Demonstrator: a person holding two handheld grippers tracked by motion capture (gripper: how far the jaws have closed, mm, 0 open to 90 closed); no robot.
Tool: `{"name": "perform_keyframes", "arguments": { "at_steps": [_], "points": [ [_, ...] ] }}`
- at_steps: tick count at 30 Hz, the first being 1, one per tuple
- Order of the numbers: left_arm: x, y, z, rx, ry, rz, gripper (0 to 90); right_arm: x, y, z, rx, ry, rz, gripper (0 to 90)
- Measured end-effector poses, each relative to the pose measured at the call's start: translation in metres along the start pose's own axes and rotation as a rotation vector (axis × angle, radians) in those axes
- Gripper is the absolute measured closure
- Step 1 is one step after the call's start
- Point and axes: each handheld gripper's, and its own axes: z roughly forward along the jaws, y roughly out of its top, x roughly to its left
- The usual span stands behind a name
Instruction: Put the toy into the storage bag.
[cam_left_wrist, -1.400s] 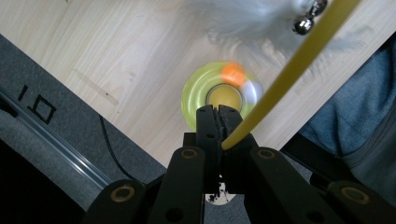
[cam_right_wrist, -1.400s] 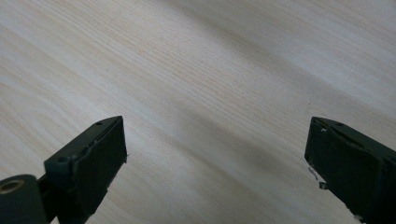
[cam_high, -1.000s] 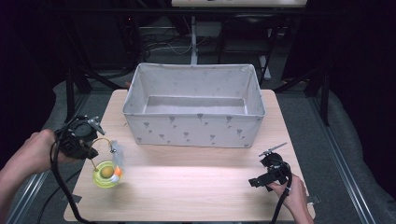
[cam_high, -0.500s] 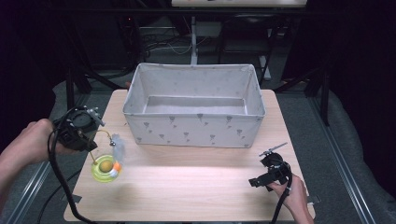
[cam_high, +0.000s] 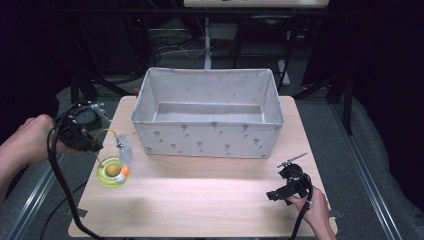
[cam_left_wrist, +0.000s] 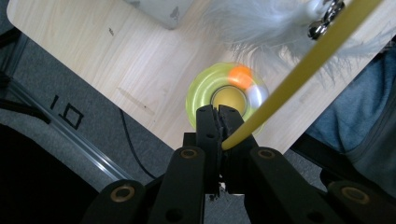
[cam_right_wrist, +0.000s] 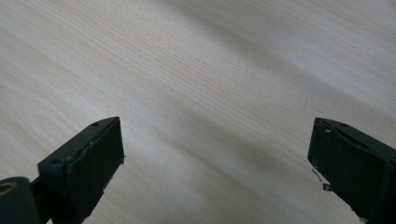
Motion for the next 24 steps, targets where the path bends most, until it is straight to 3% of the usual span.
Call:
{"name": "perform_keyframes", "arguments": {
  "at_steps": [7, 12, 24],
  "points": [
    [0.003, 0.007, -0.009, 0.007, 0.003, 0.009, 87.7, 0.000, 0.000, 0.000, -0.006, -0.006, 0.000, 3.2],
    [0.009, 0.012, -0.013, 0.011, -0.020, 0.006, 87.6, 0.000, -0.001, 0.000, -0.003, -0.006, 0.004, 3.2],
    [0.014, 0.023, -0.024, 0.003, -0.004, 0.021, 87.7, 0.000, -0.001, 0.000, 0.006, -0.003, 0.004, 3.2]
  ]
}}
